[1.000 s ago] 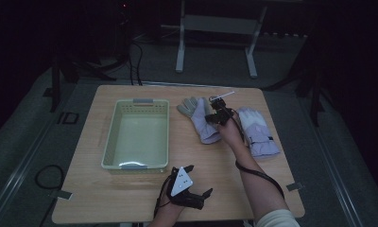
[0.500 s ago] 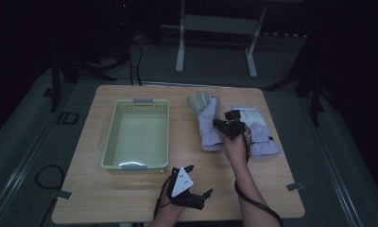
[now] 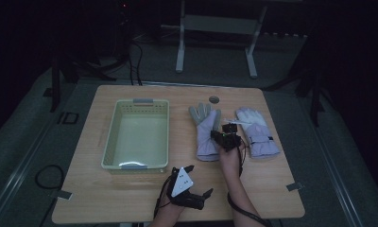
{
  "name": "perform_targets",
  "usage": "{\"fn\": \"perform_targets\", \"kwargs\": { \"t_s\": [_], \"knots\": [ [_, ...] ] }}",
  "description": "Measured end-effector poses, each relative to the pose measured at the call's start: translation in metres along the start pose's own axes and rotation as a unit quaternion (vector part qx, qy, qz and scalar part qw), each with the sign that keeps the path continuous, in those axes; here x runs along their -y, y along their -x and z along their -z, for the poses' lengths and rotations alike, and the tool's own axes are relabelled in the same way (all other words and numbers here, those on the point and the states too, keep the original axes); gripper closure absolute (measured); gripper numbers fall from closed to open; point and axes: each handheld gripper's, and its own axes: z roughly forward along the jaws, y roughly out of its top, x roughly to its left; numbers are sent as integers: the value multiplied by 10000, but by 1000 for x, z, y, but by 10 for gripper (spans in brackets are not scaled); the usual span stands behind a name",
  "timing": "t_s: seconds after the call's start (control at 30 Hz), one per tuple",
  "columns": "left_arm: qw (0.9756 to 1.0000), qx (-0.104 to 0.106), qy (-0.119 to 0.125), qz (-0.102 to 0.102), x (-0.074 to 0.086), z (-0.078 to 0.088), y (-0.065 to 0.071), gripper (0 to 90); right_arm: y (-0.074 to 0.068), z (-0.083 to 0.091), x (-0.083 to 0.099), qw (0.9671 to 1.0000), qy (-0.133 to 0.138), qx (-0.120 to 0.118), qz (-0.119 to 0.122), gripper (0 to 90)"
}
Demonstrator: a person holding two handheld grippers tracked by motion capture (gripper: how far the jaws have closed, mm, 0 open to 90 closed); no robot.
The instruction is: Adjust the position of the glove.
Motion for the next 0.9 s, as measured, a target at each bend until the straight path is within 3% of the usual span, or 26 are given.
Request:
{"fn": "perform_targets", "kwargs": {
  "t_s": [0.07,0.47,0.57,0.6,0.9],
  "knots": [
    [10000,-3,1,35,0,0,0,2,3,-8,7,9998,-166,109,-21,870],
    [10000,-18,1,34,0,0,-1,1,7,-15,8,9995,-286,133,78,819],
    [10000,-13,3,43,0,0,-1,2,7,-12,4,9993,-295,190,144,756],
    [10000,-13,4,44,0,0,-1,2,9,-7,0,9995,-236,163,157,664],
    [10000,-25,7,59,0,0,-1,1,20,21,-28,9984,-98,-235,509,424]
  ]
}}
